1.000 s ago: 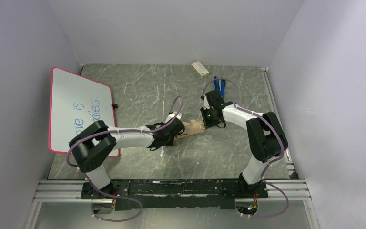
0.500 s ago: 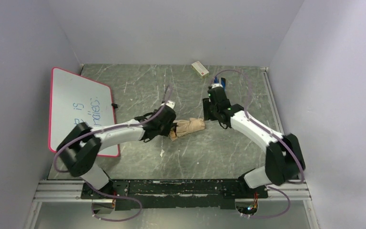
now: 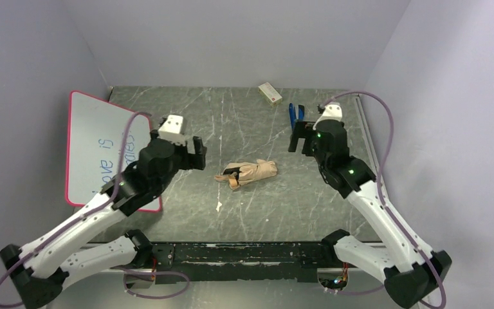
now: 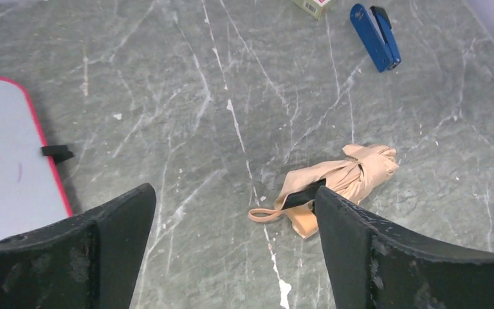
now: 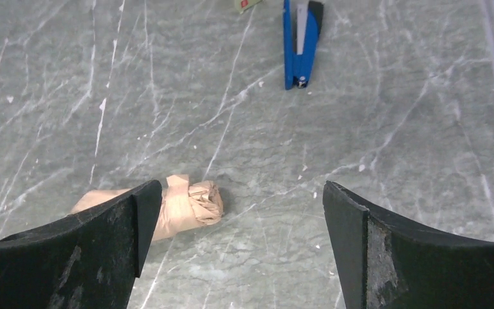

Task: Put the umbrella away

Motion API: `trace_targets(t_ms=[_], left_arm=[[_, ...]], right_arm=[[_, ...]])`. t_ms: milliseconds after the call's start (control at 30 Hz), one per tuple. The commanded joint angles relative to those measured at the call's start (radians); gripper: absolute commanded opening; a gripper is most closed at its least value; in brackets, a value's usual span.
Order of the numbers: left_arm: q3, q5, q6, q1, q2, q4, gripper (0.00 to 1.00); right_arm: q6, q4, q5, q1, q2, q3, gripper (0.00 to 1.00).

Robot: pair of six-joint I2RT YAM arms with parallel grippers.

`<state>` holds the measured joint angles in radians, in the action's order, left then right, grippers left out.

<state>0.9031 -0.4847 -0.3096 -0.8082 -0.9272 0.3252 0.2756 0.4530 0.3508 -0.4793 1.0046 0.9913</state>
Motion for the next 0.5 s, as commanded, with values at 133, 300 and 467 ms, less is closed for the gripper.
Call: trace_targets(t_ms=[133,300,467], left_arm=[[-0.026,-0.104,0.005,0.008,0.227,0.187,0.97],[-0.059,-0.204,-0.012,0.007,0.293,0.225,0.97],[-0.125,-0.277,-0.081,0.007,0.344,0.23,0.97]], right_arm=[[-0.092,0.054,0.118,0.001,-0.202,-0.075,1.0],[-0.017,0.008,0.032,0.0,-0.323,-0.156,1.0],[0.143,-0.102,0.053,0.0,-0.424,-0.27,1.0]])
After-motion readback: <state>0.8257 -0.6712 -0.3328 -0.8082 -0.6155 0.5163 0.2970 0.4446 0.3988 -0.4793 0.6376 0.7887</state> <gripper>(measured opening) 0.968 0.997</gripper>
